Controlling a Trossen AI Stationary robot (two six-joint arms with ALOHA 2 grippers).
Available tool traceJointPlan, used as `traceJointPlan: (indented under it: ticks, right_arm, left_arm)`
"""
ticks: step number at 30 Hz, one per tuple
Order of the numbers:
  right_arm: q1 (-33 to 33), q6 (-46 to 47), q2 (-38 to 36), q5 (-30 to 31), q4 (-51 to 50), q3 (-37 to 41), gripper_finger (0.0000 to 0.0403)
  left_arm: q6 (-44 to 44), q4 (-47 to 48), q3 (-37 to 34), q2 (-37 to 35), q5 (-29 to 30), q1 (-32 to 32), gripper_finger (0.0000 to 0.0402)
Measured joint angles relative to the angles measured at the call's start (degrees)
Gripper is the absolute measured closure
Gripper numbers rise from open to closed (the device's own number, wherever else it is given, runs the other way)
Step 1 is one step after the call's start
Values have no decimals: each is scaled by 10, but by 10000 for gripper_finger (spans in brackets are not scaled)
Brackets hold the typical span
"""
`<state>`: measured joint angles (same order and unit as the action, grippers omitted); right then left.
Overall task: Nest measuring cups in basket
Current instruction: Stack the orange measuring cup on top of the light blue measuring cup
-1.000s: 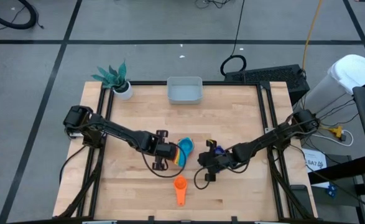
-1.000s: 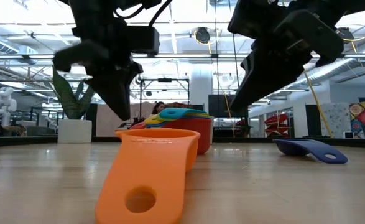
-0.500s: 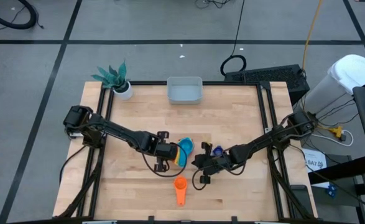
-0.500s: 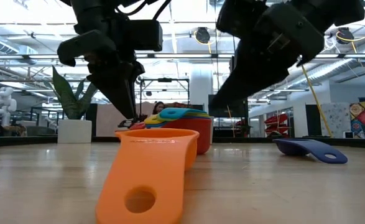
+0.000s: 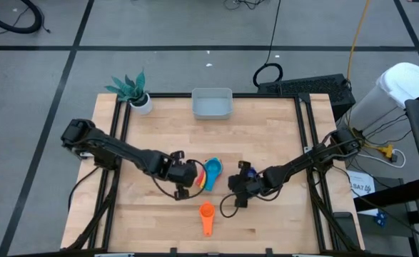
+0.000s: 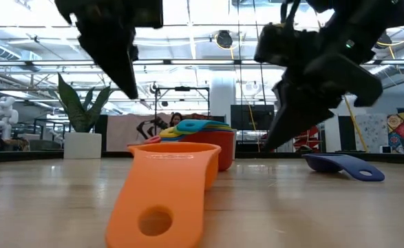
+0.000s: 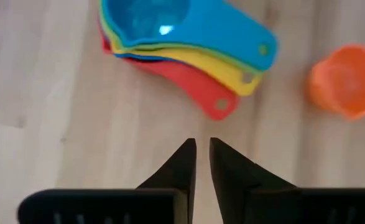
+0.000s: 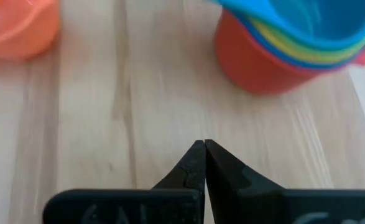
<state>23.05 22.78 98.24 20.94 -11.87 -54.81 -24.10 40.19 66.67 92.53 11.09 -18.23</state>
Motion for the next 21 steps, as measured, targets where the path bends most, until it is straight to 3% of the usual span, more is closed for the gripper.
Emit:
traceJointPlan:
  ticks: [4, 11, 21]
  right_arm:
    - [15, 8, -6, 3, -27, 0, 403]
    - [33, 34, -78, 65, -93, 0, 403]
    - [41, 51, -176, 110, -158, 0, 403]
  left_arm:
    - [-16, -39, 3, -5, 0, -41, 351]
    - [-15, -38, 30, 1, 19, -104, 351]
    - [-25, -116, 32, 54, 39, -131, 350]
